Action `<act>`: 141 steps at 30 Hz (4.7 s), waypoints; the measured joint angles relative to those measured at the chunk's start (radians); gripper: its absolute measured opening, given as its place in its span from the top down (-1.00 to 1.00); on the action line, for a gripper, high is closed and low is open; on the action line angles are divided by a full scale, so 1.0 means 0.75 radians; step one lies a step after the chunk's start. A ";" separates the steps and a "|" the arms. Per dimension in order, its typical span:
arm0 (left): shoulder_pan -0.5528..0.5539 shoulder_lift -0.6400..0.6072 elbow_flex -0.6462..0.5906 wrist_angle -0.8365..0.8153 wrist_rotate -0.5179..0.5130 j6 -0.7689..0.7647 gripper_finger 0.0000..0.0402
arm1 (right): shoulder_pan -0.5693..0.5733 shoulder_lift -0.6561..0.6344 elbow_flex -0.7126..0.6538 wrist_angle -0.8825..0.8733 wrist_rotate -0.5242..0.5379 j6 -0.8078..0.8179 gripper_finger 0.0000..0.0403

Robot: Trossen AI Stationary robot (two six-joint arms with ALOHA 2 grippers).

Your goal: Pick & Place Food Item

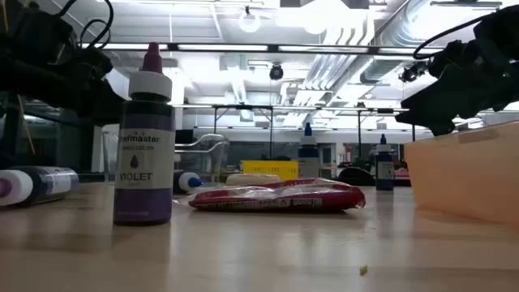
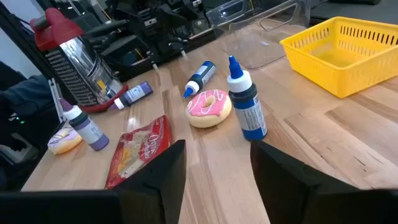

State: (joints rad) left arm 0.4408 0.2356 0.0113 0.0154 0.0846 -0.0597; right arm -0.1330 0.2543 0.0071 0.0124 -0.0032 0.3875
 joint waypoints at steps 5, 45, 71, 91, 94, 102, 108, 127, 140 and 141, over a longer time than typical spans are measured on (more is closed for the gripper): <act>0.000 0.000 0.000 0.000 0.000 0.000 0.30 | 0.000 0.000 0.000 0.000 0.000 0.000 0.18; 0.000 0.001 0.000 0.000 0.000 0.000 0.30 | 0.000 -0.001 0.000 0.000 0.000 0.000 0.18; 0.002 0.000 0.000 0.089 -0.003 0.000 0.30 | 0.000 -0.001 0.000 0.000 0.000 0.000 0.18; -0.001 0.000 0.000 0.100 -0.007 0.033 0.30 | 0.000 0.000 0.000 0.000 0.000 0.000 0.18; -0.001 0.000 0.000 0.122 -0.006 0.049 0.30 | 0.000 0.000 0.000 0.000 0.000 0.000 0.18; -0.001 0.001 0.000 0.131 -0.005 -0.091 0.30 | 0.000 0.000 0.000 0.000 0.000 0.000 0.18; -0.001 0.066 0.098 -0.030 -0.004 -0.087 0.30 | 0.000 0.000 0.000 0.000 0.000 0.000 0.18; -0.047 0.790 0.547 -0.110 0.195 0.136 0.30 | 0.000 -0.001 0.000 0.000 0.000 0.000 0.18; -0.261 1.044 0.816 -0.398 -0.008 0.228 0.30 | 0.000 -0.001 0.000 0.000 0.000 0.000 0.18; -0.279 1.056 0.824 -0.408 -0.029 0.238 0.30 | 0.000 0.000 0.000 0.000 0.000 0.000 0.18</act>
State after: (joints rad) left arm 0.2314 1.0273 0.6290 -0.2904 0.0627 0.1191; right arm -0.1330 0.2540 0.0071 0.0124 -0.0032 0.3875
